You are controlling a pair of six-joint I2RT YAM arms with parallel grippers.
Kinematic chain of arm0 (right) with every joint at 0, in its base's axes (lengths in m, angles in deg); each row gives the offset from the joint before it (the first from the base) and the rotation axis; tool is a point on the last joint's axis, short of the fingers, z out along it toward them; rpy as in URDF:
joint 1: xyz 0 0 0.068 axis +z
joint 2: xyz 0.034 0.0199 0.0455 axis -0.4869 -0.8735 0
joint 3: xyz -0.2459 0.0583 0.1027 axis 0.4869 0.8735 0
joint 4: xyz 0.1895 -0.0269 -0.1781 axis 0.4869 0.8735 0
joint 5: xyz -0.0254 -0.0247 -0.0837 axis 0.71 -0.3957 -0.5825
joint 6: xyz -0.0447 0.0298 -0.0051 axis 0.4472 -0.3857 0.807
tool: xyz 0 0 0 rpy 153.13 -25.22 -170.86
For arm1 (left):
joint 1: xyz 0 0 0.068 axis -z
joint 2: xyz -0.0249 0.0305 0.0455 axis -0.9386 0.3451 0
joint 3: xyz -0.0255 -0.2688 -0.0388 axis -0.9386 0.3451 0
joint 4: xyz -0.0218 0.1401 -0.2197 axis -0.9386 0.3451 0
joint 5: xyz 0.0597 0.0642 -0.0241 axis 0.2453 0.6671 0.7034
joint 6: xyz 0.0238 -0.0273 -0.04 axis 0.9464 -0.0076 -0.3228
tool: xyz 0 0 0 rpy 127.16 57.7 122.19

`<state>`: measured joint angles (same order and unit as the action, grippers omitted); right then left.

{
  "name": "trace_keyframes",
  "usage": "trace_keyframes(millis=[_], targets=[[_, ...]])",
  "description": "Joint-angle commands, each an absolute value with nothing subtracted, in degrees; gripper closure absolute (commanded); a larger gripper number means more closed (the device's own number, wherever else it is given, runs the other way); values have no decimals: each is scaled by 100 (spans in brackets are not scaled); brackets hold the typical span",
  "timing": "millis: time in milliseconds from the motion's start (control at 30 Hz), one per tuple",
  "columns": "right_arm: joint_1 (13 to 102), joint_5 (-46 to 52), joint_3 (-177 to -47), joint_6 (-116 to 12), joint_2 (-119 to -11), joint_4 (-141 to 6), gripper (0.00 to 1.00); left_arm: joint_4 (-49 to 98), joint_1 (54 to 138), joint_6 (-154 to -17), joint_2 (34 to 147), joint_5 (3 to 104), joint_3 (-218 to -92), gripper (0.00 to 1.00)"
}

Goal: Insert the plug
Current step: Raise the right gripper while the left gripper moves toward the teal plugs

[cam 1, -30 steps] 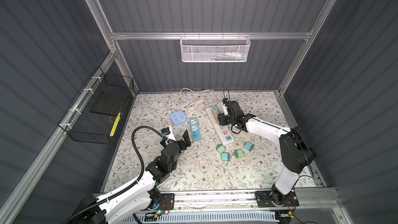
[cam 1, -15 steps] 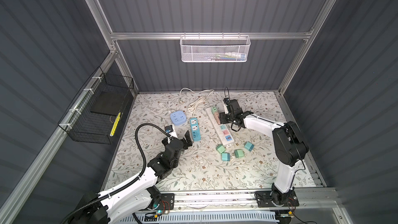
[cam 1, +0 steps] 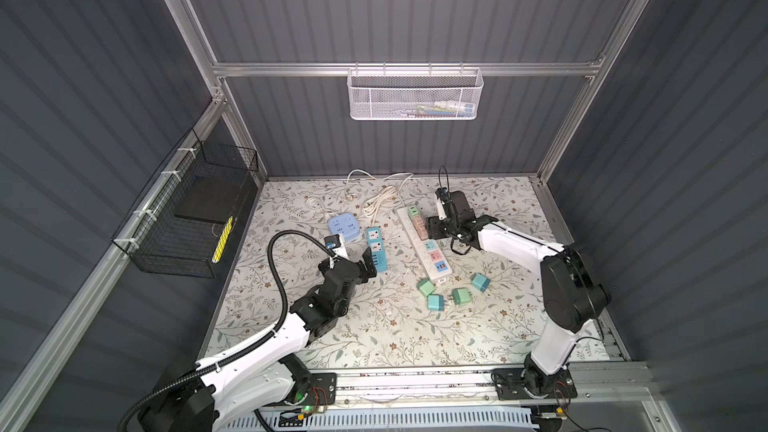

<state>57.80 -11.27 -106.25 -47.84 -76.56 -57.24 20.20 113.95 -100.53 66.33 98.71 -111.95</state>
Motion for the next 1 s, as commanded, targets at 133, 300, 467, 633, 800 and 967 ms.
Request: trace_keyframes(millis=[133,300,467,633,800,967], targets=[[5777,-2254,-9879,-5142,-6605,-5981,9,2386,11357,-10369,6861,9955,-11727,0],[5413,-1345,-9456,-5428,-6296,-6334,13,2591,11358,-10533,7002,10026,-11786,0],[5387,-635,-9733,-5243,-6208,-5626,23,3309,11358,-10878,7182,9990,-12110,0],[5435,-786,-9261,-5207,-5648,-5493,25,4012,11358,-11494,7551,9827,-12318,0],[5736,-693,-8836,-5345,-5326,-5138,31,4928,11358,-11482,8168,9271,-12901,0],[6862,-1040,-8656,-5569,-5270,-4500,33,5103,11358,-11551,8277,9145,-12894,0]])
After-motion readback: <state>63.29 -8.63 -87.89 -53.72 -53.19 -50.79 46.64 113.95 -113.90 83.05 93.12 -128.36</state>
